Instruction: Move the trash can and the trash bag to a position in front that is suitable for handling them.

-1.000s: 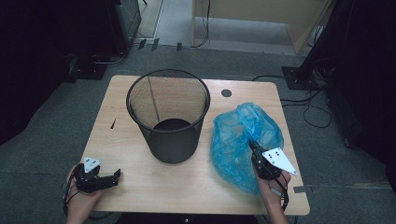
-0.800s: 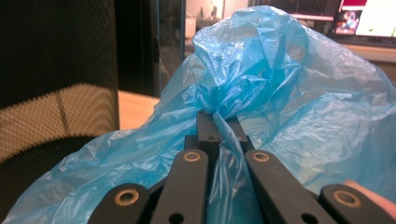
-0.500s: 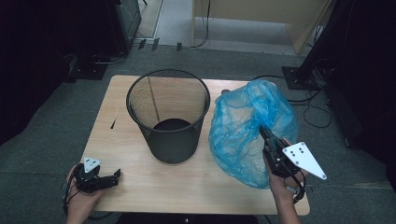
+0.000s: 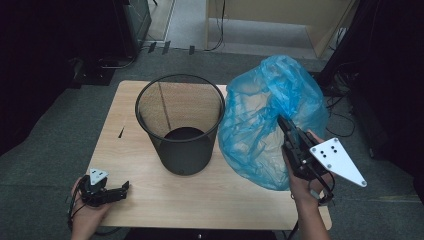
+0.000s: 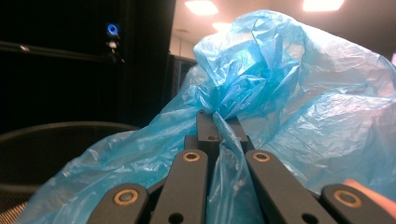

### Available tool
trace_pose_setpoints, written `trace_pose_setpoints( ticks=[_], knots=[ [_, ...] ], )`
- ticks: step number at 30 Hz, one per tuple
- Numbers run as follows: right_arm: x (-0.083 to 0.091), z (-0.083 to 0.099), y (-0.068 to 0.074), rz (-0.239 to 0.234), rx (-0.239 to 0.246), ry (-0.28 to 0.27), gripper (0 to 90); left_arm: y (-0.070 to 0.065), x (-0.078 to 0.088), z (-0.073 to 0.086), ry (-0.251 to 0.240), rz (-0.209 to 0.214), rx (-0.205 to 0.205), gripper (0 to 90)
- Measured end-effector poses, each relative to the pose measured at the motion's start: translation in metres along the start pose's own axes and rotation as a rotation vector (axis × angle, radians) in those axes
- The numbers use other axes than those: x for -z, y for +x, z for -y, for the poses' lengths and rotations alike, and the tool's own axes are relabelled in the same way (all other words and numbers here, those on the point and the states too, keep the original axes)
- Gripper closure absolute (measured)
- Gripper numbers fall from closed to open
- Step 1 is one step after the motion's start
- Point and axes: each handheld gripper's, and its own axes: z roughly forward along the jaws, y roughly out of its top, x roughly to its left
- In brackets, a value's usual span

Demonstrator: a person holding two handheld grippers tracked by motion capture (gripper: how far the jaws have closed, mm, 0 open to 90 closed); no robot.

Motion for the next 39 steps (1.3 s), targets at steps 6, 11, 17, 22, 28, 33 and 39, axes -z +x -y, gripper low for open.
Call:
trace_pose_setpoints(
  ticks=[6,11,17,22,28,33,39],
  knots=[
    [-0.005,-0.029,0.01,-0.037,0.019,-0.06,90.0,0.0,0.0,0.0,0.0,0.0,0.0,0.2],
    [-0.005,-0.055,0.018,-0.071,0.023,-0.115,90.0,0.0,0.0,0.0,0.0,0.0,0.0,0.2],
    [-0.013,-0.077,0.034,-0.125,0.033,-0.162,90.0,0.0,0.0,0.0,0.001,0.0,0.0,0.2],
    [-0.025,-0.086,0.045,-0.169,0.021,-0.189,90.0,0.0,0.0,0.0,0.001,0.0,-0.001,0.2],
    [-0.048,-0.09,0.063,-0.236,-0.017,-0.193,90.0,0.0,0.0,0.0,0.001,0.0,-0.001,0.2],
    [-0.067,-0.088,0.078,-0.286,-0.044,-0.179,90.0,0.0,0.0,0.0,0.001,0.0,-0.001,0.2],
    [-0.086,-0.081,0.091,-0.329,-0.078,-0.156,90.0,0.0,0.0,0.0,0.001,0.0,-0.002,0.2]
  ],
)
